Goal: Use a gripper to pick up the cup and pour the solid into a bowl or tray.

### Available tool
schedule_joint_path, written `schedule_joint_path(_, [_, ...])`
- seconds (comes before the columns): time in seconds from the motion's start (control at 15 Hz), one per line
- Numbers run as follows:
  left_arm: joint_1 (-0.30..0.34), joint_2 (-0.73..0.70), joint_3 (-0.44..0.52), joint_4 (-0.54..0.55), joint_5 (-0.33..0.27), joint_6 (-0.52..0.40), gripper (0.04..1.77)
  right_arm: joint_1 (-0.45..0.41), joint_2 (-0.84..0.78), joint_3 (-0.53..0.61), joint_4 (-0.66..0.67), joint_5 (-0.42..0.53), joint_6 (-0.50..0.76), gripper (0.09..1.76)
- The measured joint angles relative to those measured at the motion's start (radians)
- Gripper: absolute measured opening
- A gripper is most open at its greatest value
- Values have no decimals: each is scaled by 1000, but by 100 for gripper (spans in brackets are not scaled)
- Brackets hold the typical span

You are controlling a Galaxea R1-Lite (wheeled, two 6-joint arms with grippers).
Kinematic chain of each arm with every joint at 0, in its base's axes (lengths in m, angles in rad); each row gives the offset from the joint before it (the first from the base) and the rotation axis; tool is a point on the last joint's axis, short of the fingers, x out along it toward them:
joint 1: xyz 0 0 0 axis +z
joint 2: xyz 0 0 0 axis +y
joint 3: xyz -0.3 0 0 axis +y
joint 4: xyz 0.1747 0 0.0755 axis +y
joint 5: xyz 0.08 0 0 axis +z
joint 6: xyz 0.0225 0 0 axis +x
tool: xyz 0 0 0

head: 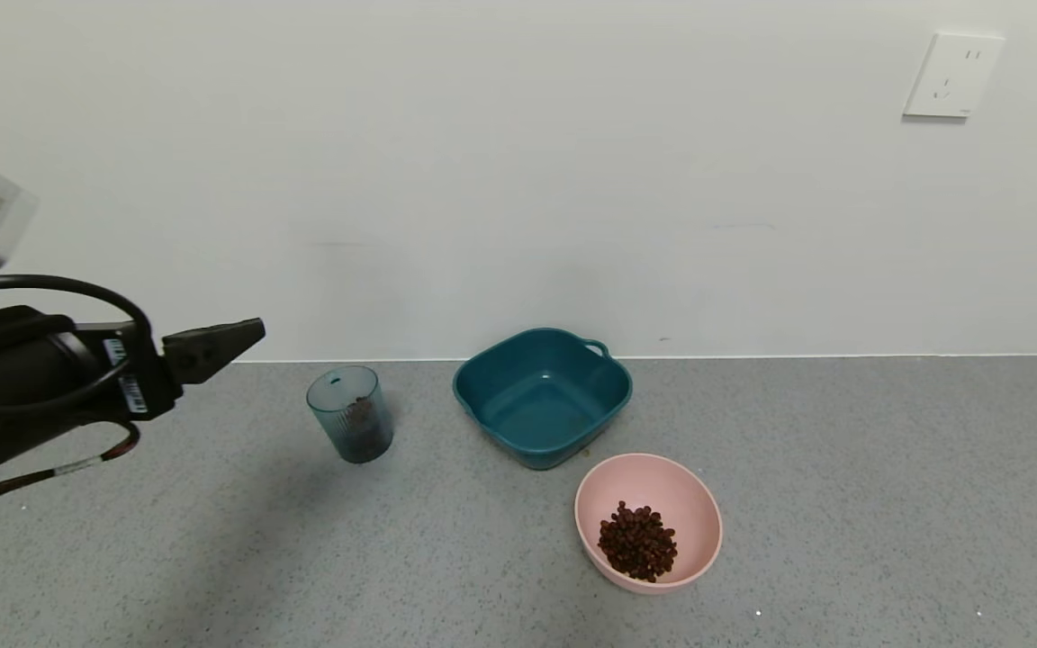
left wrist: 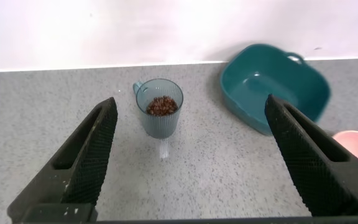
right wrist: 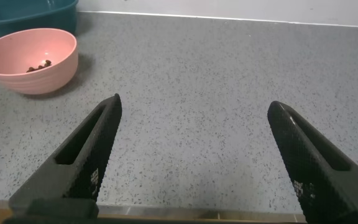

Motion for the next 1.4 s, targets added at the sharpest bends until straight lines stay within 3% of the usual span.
schedule_joint_path(0.6, [-7, -594, 45, 410, -4, 104, 171, 0, 0, 0, 0, 0, 0, 171])
schedule_joint_path(0.8, [36, -767, 52, 525, -3, 126, 171, 0, 0, 0, 0, 0, 0, 171])
schedule_joint_path(1.07, [122, -914, 92, 551, -11, 139, 172, 0, 0, 0, 1, 0, -1, 171])
schedule_joint_path(1.4, [154, -1034, 223, 493, -45, 145, 172, 0, 0, 0, 2, 0, -1, 171])
